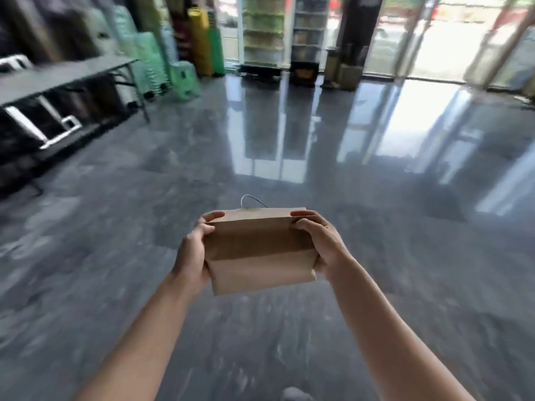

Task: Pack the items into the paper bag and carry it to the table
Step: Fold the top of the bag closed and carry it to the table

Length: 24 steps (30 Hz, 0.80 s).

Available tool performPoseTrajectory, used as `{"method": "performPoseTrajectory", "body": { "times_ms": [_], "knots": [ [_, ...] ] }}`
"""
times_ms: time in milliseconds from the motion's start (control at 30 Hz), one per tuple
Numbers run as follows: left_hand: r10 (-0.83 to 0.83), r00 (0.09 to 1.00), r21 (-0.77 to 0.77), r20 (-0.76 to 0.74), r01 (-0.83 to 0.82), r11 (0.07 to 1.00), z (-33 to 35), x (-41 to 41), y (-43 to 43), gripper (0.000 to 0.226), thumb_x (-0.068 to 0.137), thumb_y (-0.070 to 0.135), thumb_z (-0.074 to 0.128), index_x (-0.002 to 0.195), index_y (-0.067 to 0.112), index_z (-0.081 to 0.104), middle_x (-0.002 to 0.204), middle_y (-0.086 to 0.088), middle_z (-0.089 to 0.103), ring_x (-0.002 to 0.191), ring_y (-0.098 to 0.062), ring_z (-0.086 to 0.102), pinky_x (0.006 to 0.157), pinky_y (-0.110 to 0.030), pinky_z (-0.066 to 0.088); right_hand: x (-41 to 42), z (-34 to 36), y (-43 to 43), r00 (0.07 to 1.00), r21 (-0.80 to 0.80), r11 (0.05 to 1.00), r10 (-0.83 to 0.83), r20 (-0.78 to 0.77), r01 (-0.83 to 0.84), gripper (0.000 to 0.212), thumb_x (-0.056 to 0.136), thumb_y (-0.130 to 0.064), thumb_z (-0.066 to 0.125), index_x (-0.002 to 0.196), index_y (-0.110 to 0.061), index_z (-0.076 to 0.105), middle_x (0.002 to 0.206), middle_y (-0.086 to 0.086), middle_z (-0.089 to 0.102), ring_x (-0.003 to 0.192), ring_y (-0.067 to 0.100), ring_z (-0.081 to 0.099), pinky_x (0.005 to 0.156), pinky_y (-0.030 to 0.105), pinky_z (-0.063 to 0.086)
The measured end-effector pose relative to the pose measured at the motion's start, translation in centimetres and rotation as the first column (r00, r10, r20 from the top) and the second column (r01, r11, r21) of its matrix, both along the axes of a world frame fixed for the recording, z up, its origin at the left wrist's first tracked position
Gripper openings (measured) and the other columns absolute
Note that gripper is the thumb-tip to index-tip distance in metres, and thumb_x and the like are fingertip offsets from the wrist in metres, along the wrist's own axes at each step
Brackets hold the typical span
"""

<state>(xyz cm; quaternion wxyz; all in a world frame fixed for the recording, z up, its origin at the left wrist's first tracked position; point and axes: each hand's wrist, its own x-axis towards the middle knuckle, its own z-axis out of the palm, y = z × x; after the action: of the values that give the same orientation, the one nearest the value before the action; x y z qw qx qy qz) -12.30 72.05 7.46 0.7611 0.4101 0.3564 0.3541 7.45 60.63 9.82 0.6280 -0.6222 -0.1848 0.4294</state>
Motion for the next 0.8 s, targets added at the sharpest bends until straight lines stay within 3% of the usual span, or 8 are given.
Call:
{"method": "performPoseTrajectory", "body": {
  "times_ms": [133, 267, 533, 800],
  "knots": [
    [0.246, 0.969, -0.058, 0.014, -0.245, 0.968, -0.2, -3.9, 4.9, 0.039, 0.085, 0.015, 0.037, 0.095, 0.025, 0.072, 0.089, -0.007, 0.074, 0.072, -0.02, 0.069, 0.054, -0.026, 0.054, -2.8, -0.4, 9.2, 0.994, 0.014, 0.994, 0.107, 0.008, -0.107, 0.02, 0.072, -0.006, 0.063, 0.085, -0.016, 0.075, 0.077, 0.0, 0.064, 0.071, 0.015, 0.05, 0.061, 0.027, 0.038],
    [0.36, 0.933, -0.07, 0.03, -0.357, 0.931, -0.5, -3.9, 10.5, 0.039, 0.084, 0.014, 0.036, 0.098, 0.024, 0.071, 0.091, -0.008, 0.073, 0.072, -0.022, 0.068, 0.054, -0.027, 0.054, -2.3, -0.9, 17.1, 0.981, 0.009, 0.981, 0.192, 0.019, -0.192, 0.02, 0.074, -0.008, 0.062, 0.086, -0.016, 0.075, 0.072, -0.004, 0.064, 0.066, 0.011, 0.051, 0.053, 0.022, 0.039],
    [0.425, 0.905, -0.026, 0.005, -0.425, 0.905, 0.9, 1.3, 24.8, 0.039, 0.082, 0.016, 0.038, 0.099, 0.025, 0.072, 0.097, -0.012, 0.068, 0.074, -0.024, 0.065, 0.058, -0.03, 0.054, 3.3, -0.6, 32.2, 0.96, 0.032, 0.959, 0.279, 0.021, -0.28, 0.019, 0.074, -0.011, 0.061, 0.083, -0.02, 0.074, 0.071, -0.004, 0.061, 0.075, 0.016, 0.049, 0.067, 0.031, 0.037],
    [0.54, 0.841, -0.001, 0.019, -0.54, 0.842, 0.4, 0.9, 37.5, 0.042, 0.079, 0.013, 0.036, 0.097, 0.023, 0.072, 0.095, -0.012, 0.067, 0.072, -0.02, 0.067, 0.055, -0.026, 0.056, 3.7, -0.5, 47.7, 0.901, 0.032, 0.901, 0.432, 0.031, -0.433, 0.018, 0.074, -0.014, 0.061, 0.085, -0.02, 0.073, 0.074, -0.004, 0.062, 0.075, 0.016, 0.05, 0.064, 0.029, 0.039]
  ]
}}
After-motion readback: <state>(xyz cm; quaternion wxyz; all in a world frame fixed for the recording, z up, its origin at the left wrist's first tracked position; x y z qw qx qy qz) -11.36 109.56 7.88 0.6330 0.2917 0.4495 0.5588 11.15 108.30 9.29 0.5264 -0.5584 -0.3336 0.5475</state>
